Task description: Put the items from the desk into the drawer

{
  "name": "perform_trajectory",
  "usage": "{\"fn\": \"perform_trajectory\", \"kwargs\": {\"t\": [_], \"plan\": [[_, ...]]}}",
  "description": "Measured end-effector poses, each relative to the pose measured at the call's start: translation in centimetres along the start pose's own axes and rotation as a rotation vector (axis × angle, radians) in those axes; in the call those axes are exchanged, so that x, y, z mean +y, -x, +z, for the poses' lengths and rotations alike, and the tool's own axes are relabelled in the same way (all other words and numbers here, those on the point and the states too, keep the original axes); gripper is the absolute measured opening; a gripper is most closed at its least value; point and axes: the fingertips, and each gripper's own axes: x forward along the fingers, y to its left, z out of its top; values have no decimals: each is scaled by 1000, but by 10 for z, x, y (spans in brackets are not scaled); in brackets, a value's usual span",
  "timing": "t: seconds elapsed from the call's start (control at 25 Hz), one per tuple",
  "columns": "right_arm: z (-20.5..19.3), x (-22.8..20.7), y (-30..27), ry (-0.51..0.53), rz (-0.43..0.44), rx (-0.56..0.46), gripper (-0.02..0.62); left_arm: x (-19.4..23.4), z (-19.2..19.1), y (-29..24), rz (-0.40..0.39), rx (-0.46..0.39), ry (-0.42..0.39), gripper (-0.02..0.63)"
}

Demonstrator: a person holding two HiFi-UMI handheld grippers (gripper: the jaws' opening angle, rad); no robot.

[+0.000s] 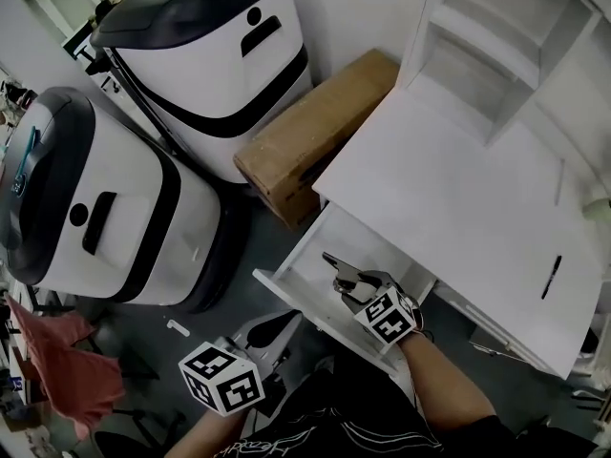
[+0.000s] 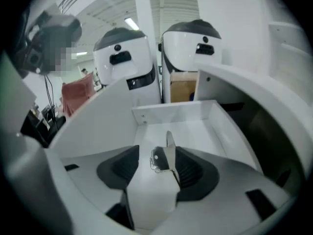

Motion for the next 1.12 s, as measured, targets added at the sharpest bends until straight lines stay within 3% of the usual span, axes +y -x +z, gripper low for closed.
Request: {"fn": "perform_trajectory", "kwargs": {"t": [0.28, 0.48, 0.68, 0.92, 1.12], "plan": [[65, 15, 136, -199, 46, -370, 208, -50, 8, -23, -108, 31, -75, 9], [82, 10, 234, -280, -10, -601, 81, -99, 18, -46, -203, 43, -152, 9], [80, 5, 322, -333, -95, -798, 11, -151, 27, -57, -287, 45, -250, 9], [53, 4, 387, -376, -214, -902, 9, -197, 29, -68, -364, 44, -317, 9], [16, -10, 421, -428, -350, -909, 9, -238, 25, -88, -430, 74, -362, 9]]}}
